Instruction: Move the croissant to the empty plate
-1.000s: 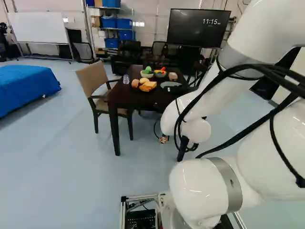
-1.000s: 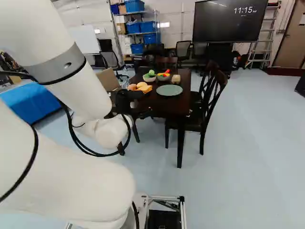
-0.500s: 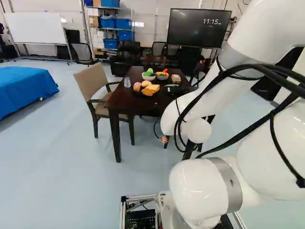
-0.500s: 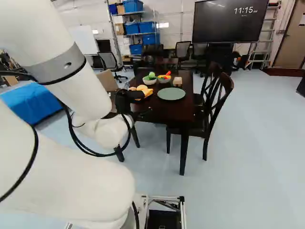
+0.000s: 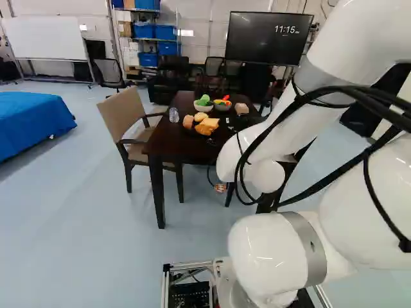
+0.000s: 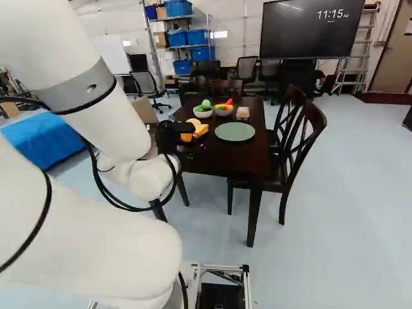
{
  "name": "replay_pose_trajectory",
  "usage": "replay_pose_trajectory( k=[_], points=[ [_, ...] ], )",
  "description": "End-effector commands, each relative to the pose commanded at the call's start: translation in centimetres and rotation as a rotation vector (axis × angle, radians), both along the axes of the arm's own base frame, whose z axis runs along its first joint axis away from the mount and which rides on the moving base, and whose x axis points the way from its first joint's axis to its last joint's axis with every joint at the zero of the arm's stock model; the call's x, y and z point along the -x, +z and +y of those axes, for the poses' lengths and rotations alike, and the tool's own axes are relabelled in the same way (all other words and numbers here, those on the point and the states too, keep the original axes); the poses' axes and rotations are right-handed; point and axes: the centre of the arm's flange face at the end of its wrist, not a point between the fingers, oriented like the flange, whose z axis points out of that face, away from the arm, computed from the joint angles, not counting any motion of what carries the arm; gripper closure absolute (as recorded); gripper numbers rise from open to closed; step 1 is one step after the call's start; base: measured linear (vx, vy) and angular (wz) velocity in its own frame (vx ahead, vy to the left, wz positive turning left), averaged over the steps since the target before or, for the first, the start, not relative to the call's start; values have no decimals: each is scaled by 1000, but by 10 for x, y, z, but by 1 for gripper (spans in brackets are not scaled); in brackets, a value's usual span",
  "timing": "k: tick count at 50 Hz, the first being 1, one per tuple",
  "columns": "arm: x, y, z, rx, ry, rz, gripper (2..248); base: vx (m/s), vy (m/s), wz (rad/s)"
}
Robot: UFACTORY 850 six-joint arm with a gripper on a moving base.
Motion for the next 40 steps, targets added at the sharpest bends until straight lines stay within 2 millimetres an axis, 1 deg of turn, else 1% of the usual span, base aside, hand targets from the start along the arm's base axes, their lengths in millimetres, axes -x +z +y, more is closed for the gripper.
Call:
replay_pose_trajectory(
  k=[17,40],
  points=[
    [0,0,0,0,0,0,3,129,50,-18],
    [0,0,0,0,0,0,3,1,0,2]
  ],
)
